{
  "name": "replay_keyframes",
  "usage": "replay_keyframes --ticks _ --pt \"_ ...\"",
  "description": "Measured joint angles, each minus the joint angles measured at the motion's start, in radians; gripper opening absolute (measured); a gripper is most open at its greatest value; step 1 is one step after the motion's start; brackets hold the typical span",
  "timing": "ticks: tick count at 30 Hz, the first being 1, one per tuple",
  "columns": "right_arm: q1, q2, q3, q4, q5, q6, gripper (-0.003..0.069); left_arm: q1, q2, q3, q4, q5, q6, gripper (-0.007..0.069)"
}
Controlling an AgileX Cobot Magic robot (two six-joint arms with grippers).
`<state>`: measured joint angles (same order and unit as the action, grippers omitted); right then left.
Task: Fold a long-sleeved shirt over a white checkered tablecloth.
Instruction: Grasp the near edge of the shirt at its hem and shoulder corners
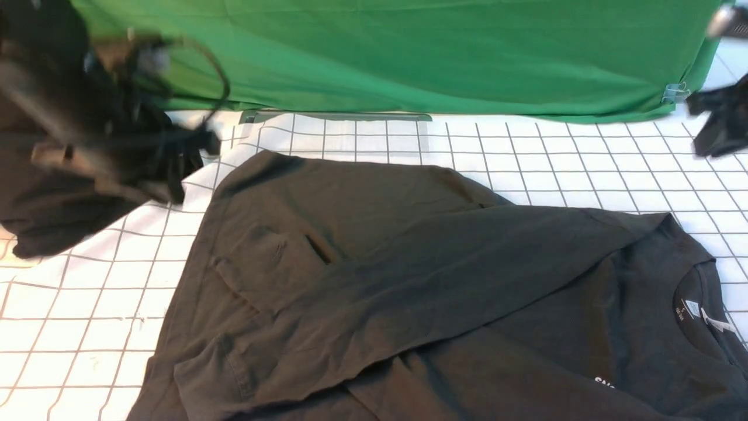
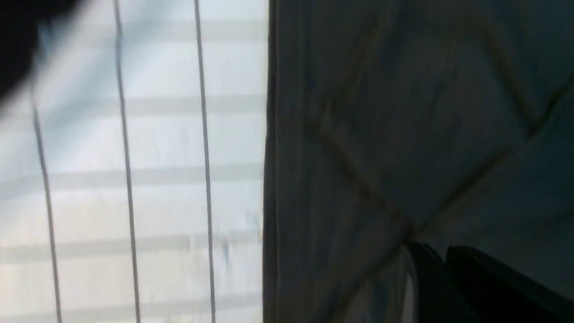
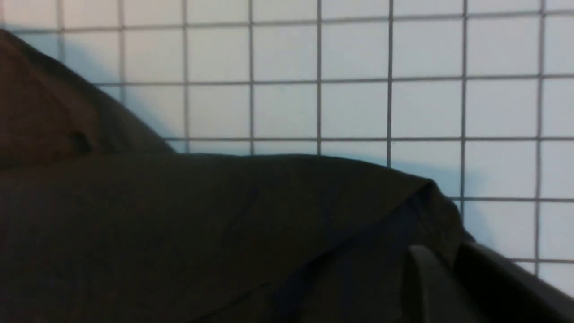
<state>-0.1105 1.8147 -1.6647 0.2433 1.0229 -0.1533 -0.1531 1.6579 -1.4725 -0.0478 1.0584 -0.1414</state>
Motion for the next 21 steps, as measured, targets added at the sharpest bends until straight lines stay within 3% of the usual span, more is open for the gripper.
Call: replay_keyframes --ticks 3,13,21 --pt "0.025 -0.11 0.03 0.001 0.006 -0.006 0.0008 -0.004 0.146 -0.169 -0.039 0.002 0.065 0.0017" --pt "0.141 -0.294 0.21 0.01 0.001 -0.022 0.0011 -0.009 0.593 -0.468 -0.108 -0.043 0.168 -0.0004" --pt "0.18 -0.349 0.226 0.012 0.017 -0.022 0.0018 0.02 0.725 -0.575 -0.031 -0.178 0.109 -0.0004"
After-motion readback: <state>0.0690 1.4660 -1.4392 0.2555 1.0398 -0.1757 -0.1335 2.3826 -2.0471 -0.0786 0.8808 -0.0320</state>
